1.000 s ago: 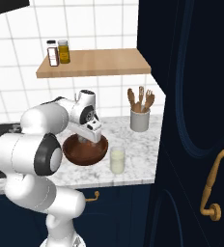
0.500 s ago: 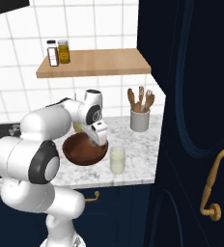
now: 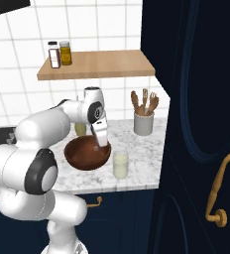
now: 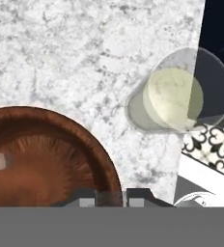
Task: Grab a lemon wedge from the fridge and one ice cube from the ice bowl, and put them in the glass of lemonade.
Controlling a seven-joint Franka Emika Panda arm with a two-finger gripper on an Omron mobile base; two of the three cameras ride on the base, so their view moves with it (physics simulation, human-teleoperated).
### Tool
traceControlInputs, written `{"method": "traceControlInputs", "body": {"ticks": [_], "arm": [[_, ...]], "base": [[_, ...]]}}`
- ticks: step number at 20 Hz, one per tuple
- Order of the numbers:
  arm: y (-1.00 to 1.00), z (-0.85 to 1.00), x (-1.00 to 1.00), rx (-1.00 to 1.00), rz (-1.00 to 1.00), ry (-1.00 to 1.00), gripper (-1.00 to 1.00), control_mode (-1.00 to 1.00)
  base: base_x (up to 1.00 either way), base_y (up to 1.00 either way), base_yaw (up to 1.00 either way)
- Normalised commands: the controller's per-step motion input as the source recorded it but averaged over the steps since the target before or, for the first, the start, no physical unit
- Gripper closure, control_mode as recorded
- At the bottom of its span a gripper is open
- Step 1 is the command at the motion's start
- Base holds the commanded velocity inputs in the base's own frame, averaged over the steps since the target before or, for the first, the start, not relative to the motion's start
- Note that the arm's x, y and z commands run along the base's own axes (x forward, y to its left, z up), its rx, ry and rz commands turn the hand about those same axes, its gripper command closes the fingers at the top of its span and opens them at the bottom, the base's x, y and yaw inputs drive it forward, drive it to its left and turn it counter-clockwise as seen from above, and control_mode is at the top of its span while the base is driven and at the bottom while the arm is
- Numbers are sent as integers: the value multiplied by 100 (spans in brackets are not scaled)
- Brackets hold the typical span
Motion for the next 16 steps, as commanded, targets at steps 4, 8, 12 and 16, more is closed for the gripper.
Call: {"method": "traceControlInputs", "body": {"ticks": [4, 8, 12, 16], "arm": [[-29, 12, -9, -7, -26, 0, 100, -100], [-40, 2, -18, -4, -24, 0, 100, -100], [-46, 0, -26, -3, -22, 0, 100, -100], [-28, 5, -8, -4, -13, 0, 100, -100]], "base": [[0, 0, 0], [0, 0, 0], [0, 0, 0], [0, 0, 0]]}}
